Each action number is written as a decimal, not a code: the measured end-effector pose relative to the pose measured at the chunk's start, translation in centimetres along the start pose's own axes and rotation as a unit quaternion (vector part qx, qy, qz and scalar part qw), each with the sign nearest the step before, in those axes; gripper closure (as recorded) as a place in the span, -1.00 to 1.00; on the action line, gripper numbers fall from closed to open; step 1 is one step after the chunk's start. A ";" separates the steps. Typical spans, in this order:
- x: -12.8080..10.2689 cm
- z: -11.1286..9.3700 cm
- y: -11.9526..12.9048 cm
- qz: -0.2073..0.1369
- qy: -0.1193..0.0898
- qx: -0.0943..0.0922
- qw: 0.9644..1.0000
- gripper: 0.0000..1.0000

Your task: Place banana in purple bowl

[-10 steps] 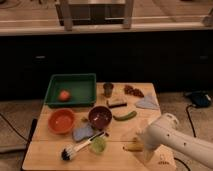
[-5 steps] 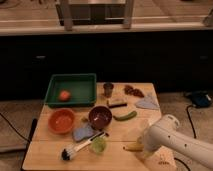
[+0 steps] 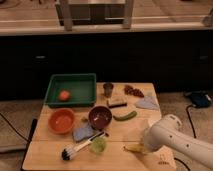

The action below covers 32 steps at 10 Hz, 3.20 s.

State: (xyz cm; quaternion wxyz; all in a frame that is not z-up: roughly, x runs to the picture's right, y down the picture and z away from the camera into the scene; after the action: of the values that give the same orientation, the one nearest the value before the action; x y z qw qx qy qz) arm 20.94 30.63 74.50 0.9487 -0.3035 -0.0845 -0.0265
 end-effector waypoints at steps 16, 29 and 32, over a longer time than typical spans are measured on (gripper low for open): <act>-2.7 -6.2 -3.2 -0.009 0.009 0.020 1.000 -0.15; -1.7 -5.6 -1.9 0.021 -0.002 0.016 1.000 -0.60; -2.2 -3.6 -1.7 0.006 0.007 0.006 1.000 -0.60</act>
State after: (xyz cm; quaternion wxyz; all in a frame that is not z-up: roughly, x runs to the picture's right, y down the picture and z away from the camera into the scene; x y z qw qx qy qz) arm 19.17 27.15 72.17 0.9511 -0.2985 -0.0766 -0.0228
